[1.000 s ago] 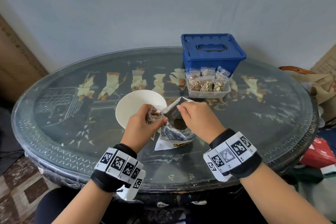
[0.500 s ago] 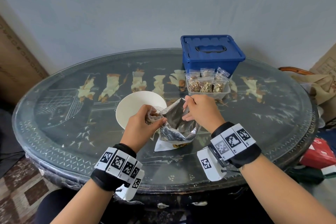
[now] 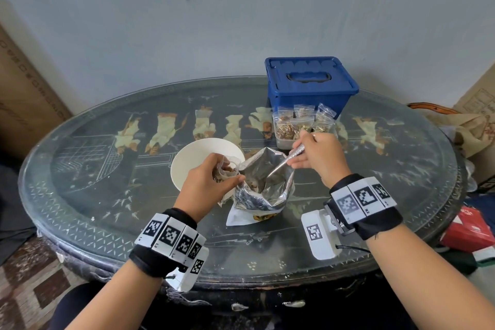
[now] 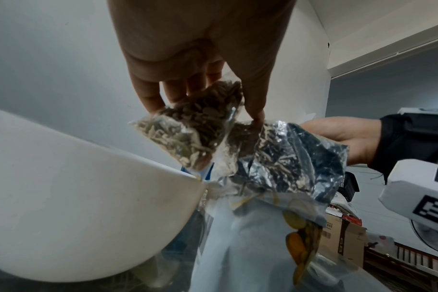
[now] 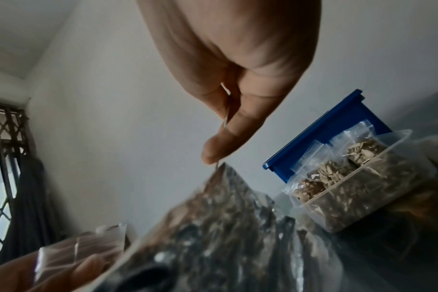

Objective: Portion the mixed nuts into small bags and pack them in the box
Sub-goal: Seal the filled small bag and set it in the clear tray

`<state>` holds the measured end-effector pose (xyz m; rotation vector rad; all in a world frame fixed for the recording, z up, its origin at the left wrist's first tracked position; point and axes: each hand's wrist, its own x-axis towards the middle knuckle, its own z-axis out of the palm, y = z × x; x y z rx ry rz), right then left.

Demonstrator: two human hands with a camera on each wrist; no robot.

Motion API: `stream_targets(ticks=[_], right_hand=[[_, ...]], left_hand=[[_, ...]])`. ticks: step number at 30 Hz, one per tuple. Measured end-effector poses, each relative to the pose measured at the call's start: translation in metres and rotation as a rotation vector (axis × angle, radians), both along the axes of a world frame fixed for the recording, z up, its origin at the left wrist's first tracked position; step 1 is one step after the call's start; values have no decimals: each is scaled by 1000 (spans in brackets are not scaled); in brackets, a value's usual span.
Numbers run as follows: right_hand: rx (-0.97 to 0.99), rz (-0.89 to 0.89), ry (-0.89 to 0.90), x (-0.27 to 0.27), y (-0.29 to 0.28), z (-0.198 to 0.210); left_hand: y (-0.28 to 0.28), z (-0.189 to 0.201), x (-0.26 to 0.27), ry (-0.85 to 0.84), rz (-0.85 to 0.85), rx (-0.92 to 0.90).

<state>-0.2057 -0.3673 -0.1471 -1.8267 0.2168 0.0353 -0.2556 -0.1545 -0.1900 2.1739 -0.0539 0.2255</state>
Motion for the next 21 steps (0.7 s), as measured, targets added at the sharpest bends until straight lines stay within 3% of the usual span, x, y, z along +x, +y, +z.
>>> stream_targets(ticks=[10,21], right_hand=[[80,-177,-102,3,-23,15],[196,-236,-313,-2,-29,47]], left_hand=[[3,15,6,20,-53,70],[-10,38,14,22,-152,390]])
